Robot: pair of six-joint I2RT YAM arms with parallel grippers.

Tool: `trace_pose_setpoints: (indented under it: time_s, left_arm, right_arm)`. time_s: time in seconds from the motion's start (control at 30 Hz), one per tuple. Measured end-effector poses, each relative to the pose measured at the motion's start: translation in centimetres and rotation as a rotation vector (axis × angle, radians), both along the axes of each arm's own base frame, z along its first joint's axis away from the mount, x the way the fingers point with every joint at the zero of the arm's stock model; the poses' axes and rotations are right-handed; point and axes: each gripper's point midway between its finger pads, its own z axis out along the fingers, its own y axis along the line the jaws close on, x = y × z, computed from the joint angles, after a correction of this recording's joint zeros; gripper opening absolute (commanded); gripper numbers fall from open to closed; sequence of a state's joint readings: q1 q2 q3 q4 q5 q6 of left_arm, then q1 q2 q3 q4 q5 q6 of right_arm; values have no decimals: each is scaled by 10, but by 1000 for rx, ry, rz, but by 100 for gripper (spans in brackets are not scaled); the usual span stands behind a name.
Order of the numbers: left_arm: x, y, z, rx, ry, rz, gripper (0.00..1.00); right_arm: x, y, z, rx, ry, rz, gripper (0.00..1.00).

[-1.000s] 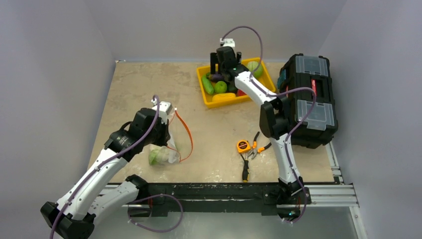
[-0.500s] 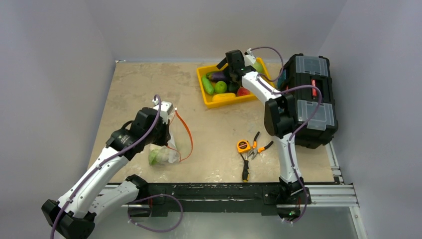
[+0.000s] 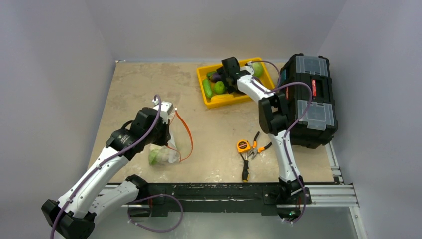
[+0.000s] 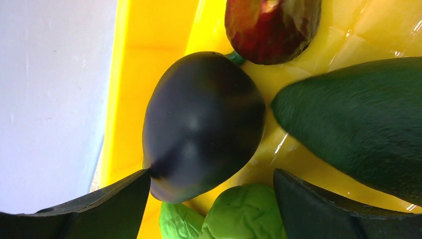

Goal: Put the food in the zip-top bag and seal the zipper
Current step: Pick up the fake vegetable from the bin.

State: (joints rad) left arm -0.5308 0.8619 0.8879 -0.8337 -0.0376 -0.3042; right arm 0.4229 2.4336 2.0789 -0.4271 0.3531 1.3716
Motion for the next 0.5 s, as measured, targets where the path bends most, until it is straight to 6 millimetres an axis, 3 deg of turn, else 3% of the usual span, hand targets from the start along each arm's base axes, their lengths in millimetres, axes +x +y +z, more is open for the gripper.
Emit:
trace_pose_setpoints:
  time_s: [0.37,0.5]
  left_arm:
    - [0,0,0,1,2,0,0]
    - [0,0,-1,1,2,0,0]
  right_arm:
    - [19,-8,-5,30,-59,-53,97]
    - [26,-15,-4,35,-81,-59,88]
